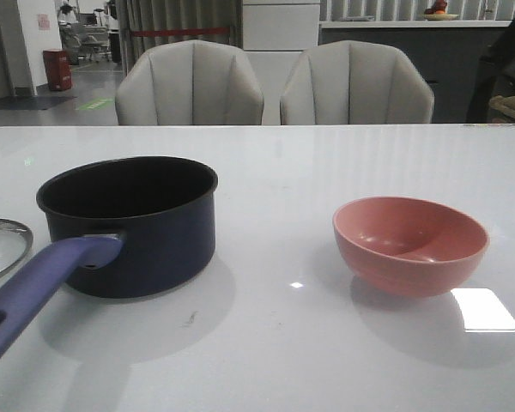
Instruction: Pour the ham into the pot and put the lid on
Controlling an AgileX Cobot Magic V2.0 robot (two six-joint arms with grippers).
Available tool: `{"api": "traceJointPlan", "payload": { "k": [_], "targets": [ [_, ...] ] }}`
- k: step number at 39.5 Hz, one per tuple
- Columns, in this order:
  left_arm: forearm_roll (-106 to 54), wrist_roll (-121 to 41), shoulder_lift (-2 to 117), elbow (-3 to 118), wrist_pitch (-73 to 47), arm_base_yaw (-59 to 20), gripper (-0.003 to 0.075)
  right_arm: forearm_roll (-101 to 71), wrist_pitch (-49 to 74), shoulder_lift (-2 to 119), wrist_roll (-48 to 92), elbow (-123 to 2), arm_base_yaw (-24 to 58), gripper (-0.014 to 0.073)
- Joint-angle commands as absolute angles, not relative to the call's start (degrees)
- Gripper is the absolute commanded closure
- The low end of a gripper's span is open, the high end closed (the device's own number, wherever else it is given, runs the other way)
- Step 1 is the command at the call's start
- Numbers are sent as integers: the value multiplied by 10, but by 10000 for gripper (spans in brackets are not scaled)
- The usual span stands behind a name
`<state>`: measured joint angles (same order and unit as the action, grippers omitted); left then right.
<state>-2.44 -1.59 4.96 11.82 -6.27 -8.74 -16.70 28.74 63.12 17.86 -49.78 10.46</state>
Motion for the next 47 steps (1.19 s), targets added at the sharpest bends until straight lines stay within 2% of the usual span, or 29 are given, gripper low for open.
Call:
{"api": "traceJointPlan", "payload": {
  "k": [1, 11, 20, 25, 31, 33, 35, 39, 43, 47],
  "targets": [
    [-25, -14, 56, 135, -14, -91, 117, -180, 192, 535, 187, -462, 137, 127],
    [-25, -14, 56, 135, -14, -91, 117, -179, 116, 333, 187, -341, 210, 127],
    [-25, -14, 56, 135, -14, -91, 116, -179, 14, 164, 187, -202, 217, 127],
    [-25, -14, 56, 135, -14, -91, 116, -179, 0, 107, 187, -130, 217, 127],
    [-25, -14, 56, 135, -13, -91, 116, -180, -15, 95, 186, -102, 217, 132],
    [-25, -14, 56, 135, -7, -91, 116, -180, -11, 95, 186, -100, 217, 158],
    [-25, -14, 56, 135, 0, -91, 116, -180, 0, 95, 186, -100, 217, 225],
    [-25, -14, 56, 135, -4, -91, 116, -180, 20, 95, 186, -100, 217, 478],
    [-24, -14, 56, 135, -12, -91, 117, -180, 23, 95, 186, -100, 217, 424],
    [-16, -14, 56, 135, -15, -91, 117, -180, 25, 95, 186, -100, 217, 428]
  ]
}}
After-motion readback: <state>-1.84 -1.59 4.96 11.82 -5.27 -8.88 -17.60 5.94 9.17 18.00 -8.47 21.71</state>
